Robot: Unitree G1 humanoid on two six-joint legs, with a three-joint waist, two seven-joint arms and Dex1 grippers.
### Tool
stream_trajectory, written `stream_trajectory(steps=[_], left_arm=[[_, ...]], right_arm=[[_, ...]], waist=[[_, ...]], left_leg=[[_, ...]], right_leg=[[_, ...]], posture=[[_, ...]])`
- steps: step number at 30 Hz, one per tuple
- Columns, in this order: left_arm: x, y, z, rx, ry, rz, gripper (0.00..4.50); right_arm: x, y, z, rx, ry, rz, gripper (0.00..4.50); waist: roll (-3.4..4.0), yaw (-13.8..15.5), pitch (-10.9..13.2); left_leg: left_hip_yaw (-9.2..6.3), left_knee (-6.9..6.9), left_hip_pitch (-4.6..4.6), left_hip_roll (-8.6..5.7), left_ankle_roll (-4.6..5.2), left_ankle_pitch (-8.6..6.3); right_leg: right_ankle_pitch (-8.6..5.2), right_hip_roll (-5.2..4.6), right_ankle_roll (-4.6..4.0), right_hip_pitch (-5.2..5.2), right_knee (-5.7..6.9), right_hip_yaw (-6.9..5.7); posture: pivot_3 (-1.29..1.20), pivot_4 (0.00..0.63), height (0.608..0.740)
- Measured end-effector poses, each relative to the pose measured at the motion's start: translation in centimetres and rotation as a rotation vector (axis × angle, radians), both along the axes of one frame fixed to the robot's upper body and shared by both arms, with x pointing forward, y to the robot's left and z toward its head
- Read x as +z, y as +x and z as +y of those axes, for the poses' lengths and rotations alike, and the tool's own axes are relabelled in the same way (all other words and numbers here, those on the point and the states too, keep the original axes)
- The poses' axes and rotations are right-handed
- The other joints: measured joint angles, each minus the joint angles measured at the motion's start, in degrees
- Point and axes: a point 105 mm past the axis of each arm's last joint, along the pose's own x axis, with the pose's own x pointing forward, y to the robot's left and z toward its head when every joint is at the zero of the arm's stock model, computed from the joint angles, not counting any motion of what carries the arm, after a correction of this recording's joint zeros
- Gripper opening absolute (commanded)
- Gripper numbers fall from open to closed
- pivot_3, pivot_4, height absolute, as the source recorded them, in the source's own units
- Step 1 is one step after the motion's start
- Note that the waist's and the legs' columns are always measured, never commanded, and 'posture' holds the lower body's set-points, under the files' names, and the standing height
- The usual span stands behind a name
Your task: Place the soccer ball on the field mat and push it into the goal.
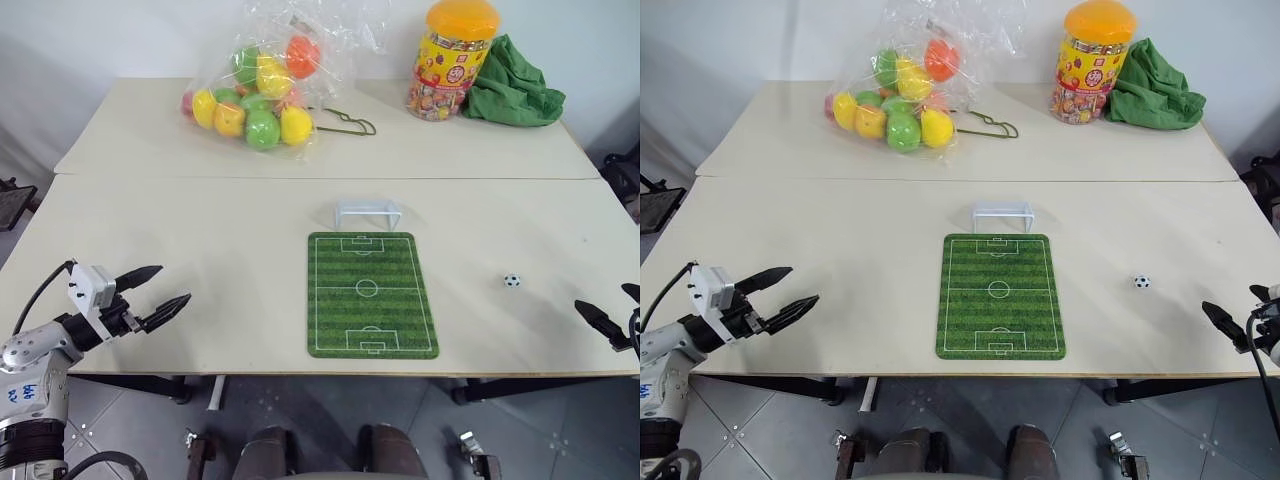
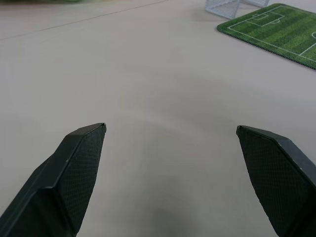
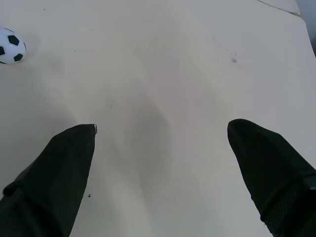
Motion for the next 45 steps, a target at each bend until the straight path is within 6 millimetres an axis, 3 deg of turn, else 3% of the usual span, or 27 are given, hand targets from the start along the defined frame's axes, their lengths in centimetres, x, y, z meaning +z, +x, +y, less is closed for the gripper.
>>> stream_trajectory(steps=[6, 10, 15, 19, 25, 29, 35, 45], left_arm=[[0.5, 0.4, -0.6, -0.008, -0.012, 0.009, 4.50], [1.4, 0.8, -1.4, -0.035, -0.004, -0.018, 4.50], [2.0, 1.2, -4.2, -0.138, -0.013, -0.012, 4.50], [2.3, 0.9, -7.0, -0.272, -0.045, 0.001, 4.50], [2.6, 1.0, -9.4, -0.331, -0.066, -0.019, 4.50], [2.4, 0.2, -9.6, -0.332, -0.055, -0.011, 4.50], [1.8, -0.9, -8.4, -0.272, -0.043, 0.014, 4.50], [2.0, -0.8, -8.0, -0.242, -0.042, 0.005, 4.50]], right_arm=[[0.1, -0.1, 0.6, 0.013, 0.001, 0.031, 4.48], [1.7, 0.6, 1.3, 0.045, -0.010, 0.043, 4.48], [3.9, 3.1, 4.7, 0.204, -0.021, 0.071, 4.48], [3.4, 5.0, 7.8, 0.360, -0.017, 0.134, 4.48], [1.8, 6.8, 9.8, 0.472, -0.026, 0.221, 4.48], [-0.2, 7.3, 10.4, 0.504, -0.012, 0.286, 4.48], [-0.3, 7.6, 9.8, 0.501, -0.019, 0.283, 4.48], [-0.7, 7.2, 9.2, 0.479, 0.048, 0.297, 4.48]], waist=[[-0.01, 0.1, 0.0], [0.00, 0.1, 0.0], [-0.02, -0.2, 0.0], [-0.02, -0.3, 0.0], [-0.11, 0.0, 0.1], [-0.10, -0.1, 0.1], [-0.10, 0.0, 0.1], [-0.10, 0.6, 0.1]], left_leg=[[-0.01, 0.02, -0.01, 0.00, 0.00, 0.00], [0.00, 0.03, 0.00, 0.01, 0.00, 0.00], [-0.01, 0.08, 0.00, 0.04, 0.00, 0.00], [0.00, 0.09, -0.01, -0.01, 0.00, 0.00], [-0.07, 0.14, -0.07, -0.22, 0.00, 0.00], [-0.07, 0.15, -0.07, -0.21, 0.00, 0.00], [-0.09, 0.17, -0.07, -0.01, 0.00, 0.00], [-0.12, 0.19, -0.05, -0.03, 0.00, 0.00]], right_leg=[[0.00, 0.00, 0.00, 0.00, 0.01, 0.01], [0.00, 0.00, 0.00, 0.00, 0.02, 0.04], [0.00, 0.04, 0.00, 0.00, 0.06, 0.03], [0.00, 0.03, 0.00, -0.02, 0.06, 0.03], [0.00, 0.03, 0.00, -0.01, 0.05, -0.05], [0.00, 0.01, 0.00, -0.01, 0.05, -0.05], [0.00, 0.01, 0.00, 0.03, 0.05, -0.06], [0.00, 0.01, 0.00, 0.08, 0.04, -0.09]], posture=[[0.00, 0.150, 0.740], [0.00, 0.150, 0.740], [0.00, 0.150, 0.740], [0.00, 0.150, 0.740], [0.00, 0.150, 0.740], [0.00, 0.150, 0.740], [0.00, 0.150, 0.740], [0.00, 0.150, 0.740]])
